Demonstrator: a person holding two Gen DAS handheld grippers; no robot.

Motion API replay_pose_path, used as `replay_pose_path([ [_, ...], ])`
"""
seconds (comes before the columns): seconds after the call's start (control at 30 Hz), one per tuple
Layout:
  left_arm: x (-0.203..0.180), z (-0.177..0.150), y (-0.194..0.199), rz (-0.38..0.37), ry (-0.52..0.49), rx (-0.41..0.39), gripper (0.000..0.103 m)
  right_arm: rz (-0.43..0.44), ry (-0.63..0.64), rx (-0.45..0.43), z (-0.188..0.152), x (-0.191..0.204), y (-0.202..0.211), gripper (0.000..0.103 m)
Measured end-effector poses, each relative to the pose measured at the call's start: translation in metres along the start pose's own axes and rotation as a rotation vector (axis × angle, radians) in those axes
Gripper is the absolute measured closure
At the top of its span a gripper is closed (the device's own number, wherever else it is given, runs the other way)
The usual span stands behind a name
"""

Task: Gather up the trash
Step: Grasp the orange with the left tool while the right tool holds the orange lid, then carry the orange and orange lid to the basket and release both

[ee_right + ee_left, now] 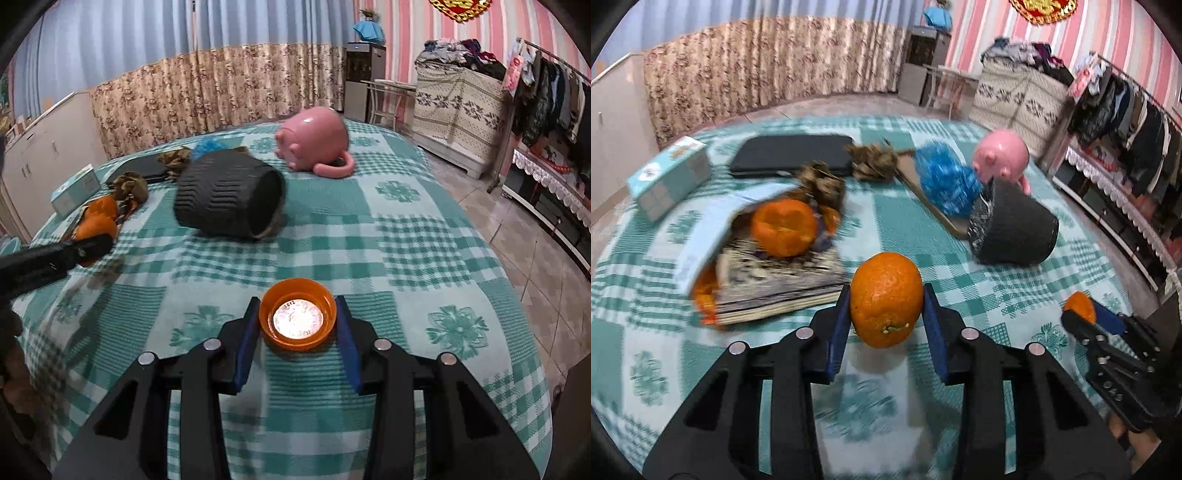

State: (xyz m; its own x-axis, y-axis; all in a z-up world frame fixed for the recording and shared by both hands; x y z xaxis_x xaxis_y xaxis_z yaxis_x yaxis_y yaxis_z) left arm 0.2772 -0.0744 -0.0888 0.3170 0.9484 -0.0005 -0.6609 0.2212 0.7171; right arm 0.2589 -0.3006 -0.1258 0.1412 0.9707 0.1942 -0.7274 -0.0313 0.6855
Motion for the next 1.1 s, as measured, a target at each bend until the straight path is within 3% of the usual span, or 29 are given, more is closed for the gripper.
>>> replay_pose_path([
  [0.3, 0.065, -0.025, 0.066, 0.182, 0.03, -0.06, 0.067, 0.086, 0.101, -0.031, -0.004, 0.065, 0.011, 0.063],
  [0.7, 0.206, -0.104, 0.133, 0.397, 0.239, -0.05, 0.067, 0.244, 0.241, -0.049, -0.004, 0.192, 0.02, 0.063],
  [1.1, 0.269, -0.132, 0.171, 0.499, 0.319, -0.087, 0.067, 0.351, 0.296, -0.076, -0.006, 0.287, 0.028, 0.063],
])
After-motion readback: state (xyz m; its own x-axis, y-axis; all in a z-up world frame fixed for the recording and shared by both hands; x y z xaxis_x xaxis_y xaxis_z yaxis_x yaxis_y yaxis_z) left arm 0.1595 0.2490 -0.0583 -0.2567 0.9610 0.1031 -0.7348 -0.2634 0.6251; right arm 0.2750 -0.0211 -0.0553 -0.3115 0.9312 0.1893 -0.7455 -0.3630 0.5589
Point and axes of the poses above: each gripper's, at about its wrist camera, not at the fingertips, and y roughly against the way its jaws point, x to its left, z to its top, the point moved 3 cm from there along -y, roughly the way its jaws point, and after that the axes turned 13 degrees about -y, right-handed, at the moved point
